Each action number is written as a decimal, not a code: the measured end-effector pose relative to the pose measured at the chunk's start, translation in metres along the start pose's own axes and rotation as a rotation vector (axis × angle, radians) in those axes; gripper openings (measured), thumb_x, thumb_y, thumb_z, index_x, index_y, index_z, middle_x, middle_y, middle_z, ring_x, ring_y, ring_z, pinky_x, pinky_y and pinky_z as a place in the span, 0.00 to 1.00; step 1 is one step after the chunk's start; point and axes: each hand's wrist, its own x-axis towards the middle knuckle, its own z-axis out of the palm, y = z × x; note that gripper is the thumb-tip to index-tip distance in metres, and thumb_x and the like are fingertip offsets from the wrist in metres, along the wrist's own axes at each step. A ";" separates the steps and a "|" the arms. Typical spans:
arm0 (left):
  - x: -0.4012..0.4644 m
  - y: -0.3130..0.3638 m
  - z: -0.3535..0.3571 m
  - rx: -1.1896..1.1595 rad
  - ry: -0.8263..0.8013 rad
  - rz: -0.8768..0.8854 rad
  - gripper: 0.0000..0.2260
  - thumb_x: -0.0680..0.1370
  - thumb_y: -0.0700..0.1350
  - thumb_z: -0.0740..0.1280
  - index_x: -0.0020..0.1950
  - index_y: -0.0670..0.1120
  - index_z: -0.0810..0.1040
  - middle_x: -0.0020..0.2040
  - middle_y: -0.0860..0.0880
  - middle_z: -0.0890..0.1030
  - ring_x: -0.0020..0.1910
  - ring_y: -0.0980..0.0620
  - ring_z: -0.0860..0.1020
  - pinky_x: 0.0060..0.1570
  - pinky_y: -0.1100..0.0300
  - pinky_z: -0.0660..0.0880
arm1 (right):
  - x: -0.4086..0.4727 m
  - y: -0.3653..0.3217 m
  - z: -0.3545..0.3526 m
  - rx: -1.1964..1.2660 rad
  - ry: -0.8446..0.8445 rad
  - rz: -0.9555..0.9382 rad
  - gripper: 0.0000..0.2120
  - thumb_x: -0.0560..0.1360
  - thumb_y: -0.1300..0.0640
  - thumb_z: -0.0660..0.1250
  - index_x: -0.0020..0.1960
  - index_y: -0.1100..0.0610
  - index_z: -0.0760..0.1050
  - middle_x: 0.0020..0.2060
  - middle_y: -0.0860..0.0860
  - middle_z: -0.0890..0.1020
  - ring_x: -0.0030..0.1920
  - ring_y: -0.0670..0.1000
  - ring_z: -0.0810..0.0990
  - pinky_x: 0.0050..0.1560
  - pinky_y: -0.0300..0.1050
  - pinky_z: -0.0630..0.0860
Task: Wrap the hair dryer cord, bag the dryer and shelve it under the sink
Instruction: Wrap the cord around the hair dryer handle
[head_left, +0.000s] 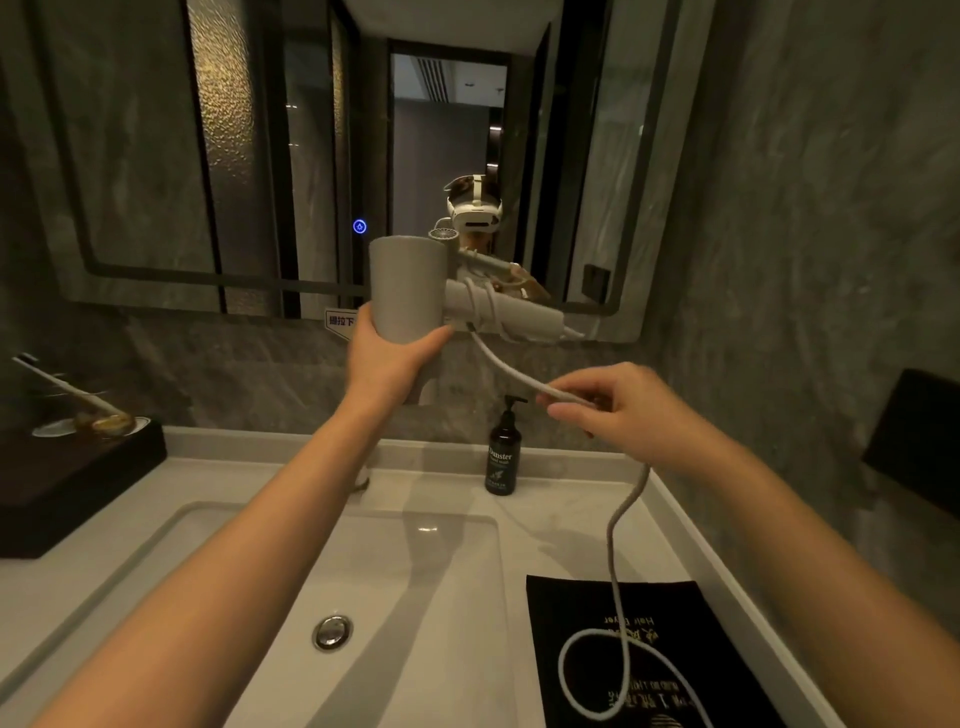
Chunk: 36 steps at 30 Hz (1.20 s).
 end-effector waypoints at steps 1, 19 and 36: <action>0.001 -0.003 -0.002 0.068 0.003 0.017 0.34 0.68 0.48 0.77 0.69 0.47 0.64 0.54 0.50 0.72 0.52 0.51 0.74 0.47 0.57 0.76 | -0.001 -0.002 -0.008 -0.047 0.017 -0.014 0.08 0.76 0.53 0.67 0.54 0.47 0.80 0.40 0.39 0.80 0.40 0.38 0.78 0.39 0.32 0.70; -0.016 0.018 -0.022 0.237 -0.690 0.141 0.25 0.68 0.44 0.77 0.58 0.59 0.68 0.50 0.55 0.74 0.47 0.57 0.77 0.35 0.71 0.76 | 0.028 -0.002 -0.062 -0.034 0.299 -0.217 0.05 0.70 0.53 0.72 0.46 0.47 0.82 0.40 0.43 0.81 0.44 0.44 0.80 0.44 0.37 0.74; -0.017 0.017 0.022 -0.355 -0.255 -0.154 0.31 0.64 0.51 0.77 0.64 0.46 0.72 0.54 0.44 0.81 0.50 0.48 0.81 0.48 0.50 0.81 | 0.004 0.019 0.012 0.273 0.004 0.103 0.13 0.80 0.50 0.58 0.59 0.47 0.79 0.30 0.48 0.76 0.26 0.41 0.70 0.26 0.32 0.67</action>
